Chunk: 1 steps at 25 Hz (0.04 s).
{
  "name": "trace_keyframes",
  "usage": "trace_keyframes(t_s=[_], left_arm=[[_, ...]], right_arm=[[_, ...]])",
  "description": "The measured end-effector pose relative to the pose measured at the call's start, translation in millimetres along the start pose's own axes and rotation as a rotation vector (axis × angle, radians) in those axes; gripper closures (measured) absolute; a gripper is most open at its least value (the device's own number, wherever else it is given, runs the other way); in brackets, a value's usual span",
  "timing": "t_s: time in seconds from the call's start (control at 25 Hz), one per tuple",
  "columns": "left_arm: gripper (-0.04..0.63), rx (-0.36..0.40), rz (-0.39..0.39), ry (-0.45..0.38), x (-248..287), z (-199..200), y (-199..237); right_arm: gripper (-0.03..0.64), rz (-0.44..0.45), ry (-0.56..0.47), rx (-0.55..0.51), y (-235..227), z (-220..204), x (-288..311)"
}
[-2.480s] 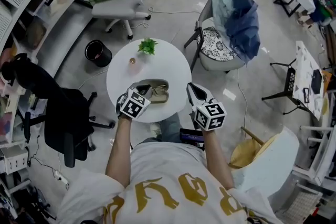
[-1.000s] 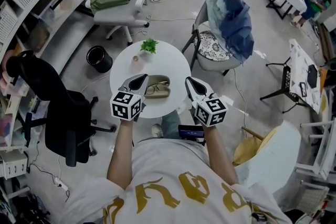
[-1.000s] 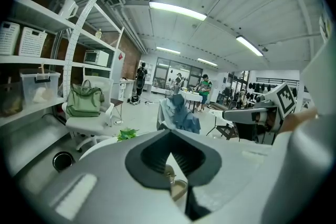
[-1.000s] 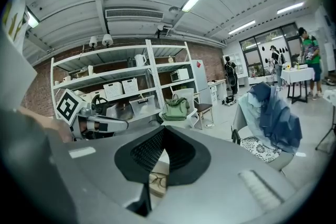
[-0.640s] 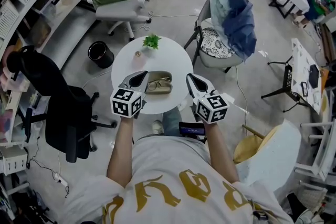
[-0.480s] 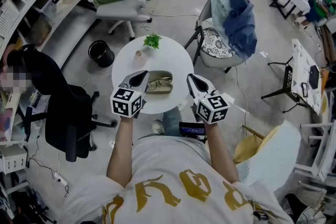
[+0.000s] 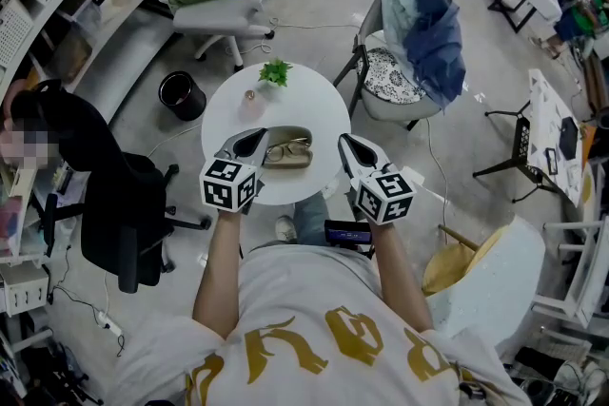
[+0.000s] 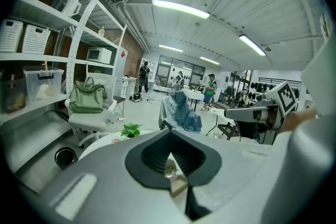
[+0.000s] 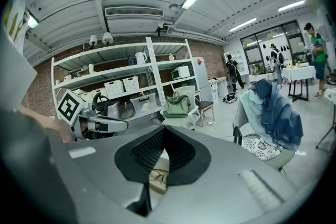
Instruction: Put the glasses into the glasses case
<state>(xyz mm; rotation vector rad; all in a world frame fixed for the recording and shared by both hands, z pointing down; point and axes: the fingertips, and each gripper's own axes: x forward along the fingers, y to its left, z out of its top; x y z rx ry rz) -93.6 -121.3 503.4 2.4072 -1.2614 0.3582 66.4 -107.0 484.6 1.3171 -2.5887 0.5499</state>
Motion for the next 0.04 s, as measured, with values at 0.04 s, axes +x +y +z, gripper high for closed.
trace_keyframes(t_s=[0.04], left_arm=[[0.595,0.001,0.0,0.002,0.4,-0.4,-0.1]], right_arm=[[0.591,0.0,0.0,0.001,-0.2,-0.4,-0.2]])
